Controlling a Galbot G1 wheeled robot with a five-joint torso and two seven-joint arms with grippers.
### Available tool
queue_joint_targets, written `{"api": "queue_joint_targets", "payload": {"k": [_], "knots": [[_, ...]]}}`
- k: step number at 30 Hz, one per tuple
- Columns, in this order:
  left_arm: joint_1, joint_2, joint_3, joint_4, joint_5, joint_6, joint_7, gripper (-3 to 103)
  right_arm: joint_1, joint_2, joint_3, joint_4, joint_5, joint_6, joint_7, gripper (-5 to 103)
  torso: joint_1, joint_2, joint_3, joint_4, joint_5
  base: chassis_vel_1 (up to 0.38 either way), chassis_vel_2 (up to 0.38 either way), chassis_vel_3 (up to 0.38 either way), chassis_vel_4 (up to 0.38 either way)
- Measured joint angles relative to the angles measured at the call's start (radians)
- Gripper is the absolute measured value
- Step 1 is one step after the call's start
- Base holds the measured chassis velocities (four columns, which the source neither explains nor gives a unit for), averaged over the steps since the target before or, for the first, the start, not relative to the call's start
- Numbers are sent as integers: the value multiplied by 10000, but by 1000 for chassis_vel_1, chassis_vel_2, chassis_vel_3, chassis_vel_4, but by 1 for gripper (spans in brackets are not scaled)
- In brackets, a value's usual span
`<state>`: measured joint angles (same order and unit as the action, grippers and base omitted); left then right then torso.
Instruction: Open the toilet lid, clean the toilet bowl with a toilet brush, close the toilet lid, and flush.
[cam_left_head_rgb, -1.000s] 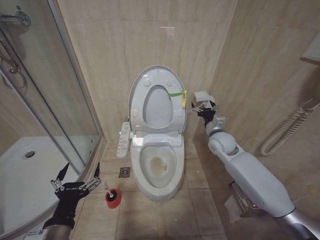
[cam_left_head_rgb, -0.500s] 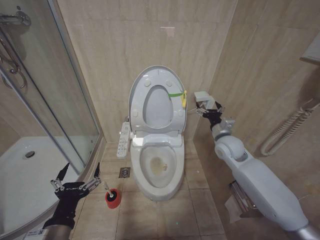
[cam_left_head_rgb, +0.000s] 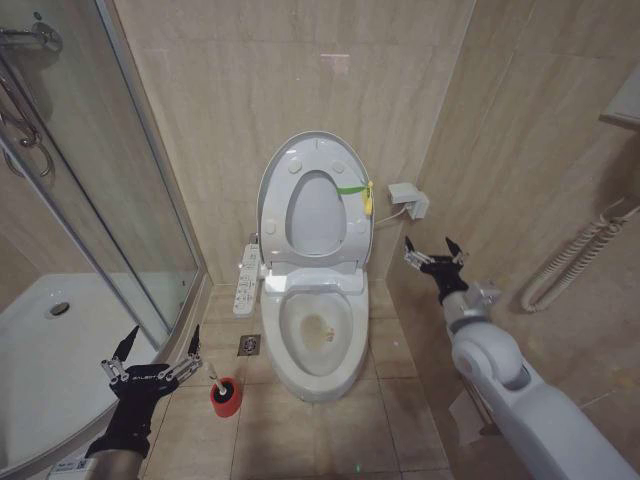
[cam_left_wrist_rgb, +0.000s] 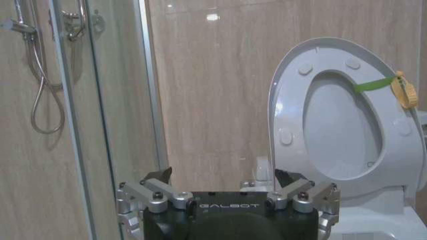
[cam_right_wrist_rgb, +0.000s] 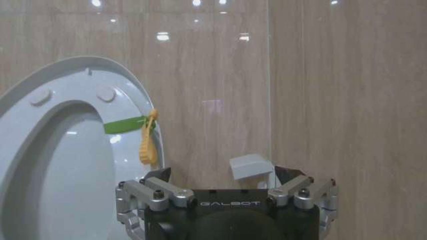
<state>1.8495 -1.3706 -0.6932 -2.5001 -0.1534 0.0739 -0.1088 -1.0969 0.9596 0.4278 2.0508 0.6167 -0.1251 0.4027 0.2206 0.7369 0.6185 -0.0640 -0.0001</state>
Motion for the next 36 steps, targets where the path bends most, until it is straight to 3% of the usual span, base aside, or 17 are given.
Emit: {"api": "queue_joint_targets", "payload": {"k": [11,17,29,36], "knots": [[0,0,0,0,0,0,-1,100,-1065,860,96,690,-604,80,7,100,0,0,1,2,-1,0,0,0,0],[0,0,0,0,0,0,0,100,-1832,1498,301,874,-1402,95,21,100,2,0,1,1,-1,0,0,0,0],[0,0,0,0,0,0,0,100,-2854,2791,675,830,-3126,1019,-437,100,1,-1,1,1,0,0,0,0,0],[0,0,0,0,0,0,-1,100,-3272,3223,704,983,-3451,1171,-705,100,1,-1,0,0,0,0,0,0,0]]}}
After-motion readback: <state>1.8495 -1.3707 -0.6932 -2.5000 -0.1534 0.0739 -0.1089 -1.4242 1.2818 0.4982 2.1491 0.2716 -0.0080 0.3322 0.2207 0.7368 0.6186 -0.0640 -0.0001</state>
